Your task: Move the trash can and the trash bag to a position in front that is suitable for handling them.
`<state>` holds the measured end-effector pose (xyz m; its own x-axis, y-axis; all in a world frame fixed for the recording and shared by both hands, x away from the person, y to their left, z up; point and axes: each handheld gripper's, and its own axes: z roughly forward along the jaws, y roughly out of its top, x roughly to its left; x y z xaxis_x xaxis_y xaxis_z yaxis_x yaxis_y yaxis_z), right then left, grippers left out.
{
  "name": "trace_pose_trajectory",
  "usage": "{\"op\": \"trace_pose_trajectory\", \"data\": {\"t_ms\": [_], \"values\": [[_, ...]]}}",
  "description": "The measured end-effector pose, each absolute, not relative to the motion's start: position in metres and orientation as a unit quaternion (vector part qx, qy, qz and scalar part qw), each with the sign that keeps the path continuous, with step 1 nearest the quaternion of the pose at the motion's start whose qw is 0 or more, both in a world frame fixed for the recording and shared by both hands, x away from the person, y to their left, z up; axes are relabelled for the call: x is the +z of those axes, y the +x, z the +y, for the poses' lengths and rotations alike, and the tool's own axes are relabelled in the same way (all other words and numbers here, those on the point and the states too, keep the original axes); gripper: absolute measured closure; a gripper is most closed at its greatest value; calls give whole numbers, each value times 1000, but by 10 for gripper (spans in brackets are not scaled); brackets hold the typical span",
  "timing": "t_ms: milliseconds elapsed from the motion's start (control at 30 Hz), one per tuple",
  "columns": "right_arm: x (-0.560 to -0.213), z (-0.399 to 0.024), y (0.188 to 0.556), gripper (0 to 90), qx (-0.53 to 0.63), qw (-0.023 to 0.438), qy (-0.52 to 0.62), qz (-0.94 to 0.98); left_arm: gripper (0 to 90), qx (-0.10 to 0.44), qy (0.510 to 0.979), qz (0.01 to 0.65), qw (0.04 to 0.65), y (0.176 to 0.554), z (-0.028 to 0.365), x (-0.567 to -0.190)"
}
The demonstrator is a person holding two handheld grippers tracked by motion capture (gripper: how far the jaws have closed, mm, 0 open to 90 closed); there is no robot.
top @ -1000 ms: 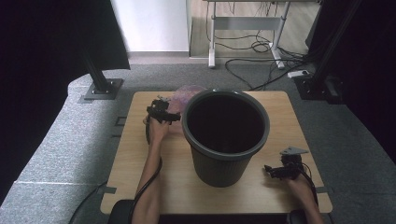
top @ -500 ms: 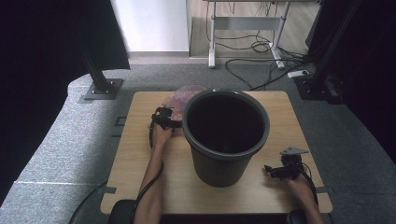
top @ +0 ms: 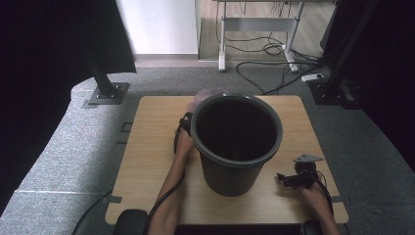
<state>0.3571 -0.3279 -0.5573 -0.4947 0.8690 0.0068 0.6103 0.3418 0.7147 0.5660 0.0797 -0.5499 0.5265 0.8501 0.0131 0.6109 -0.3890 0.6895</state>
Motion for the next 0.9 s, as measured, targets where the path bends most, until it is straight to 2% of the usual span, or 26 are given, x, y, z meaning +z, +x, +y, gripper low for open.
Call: {"op": "trace_pose_trajectory", "data": {"t_ms": [433,633,900], "values": [[-557,-328,358,0,337,192,463,797,0,165,840,398,330,570,29,-550],[-554,-329,361,0,330,185,466,800,0,160,839,396,337,571,32,-547],[-534,-326,385,0,356,198,465,786,0,181,820,410,357,570,50,-522]]}}
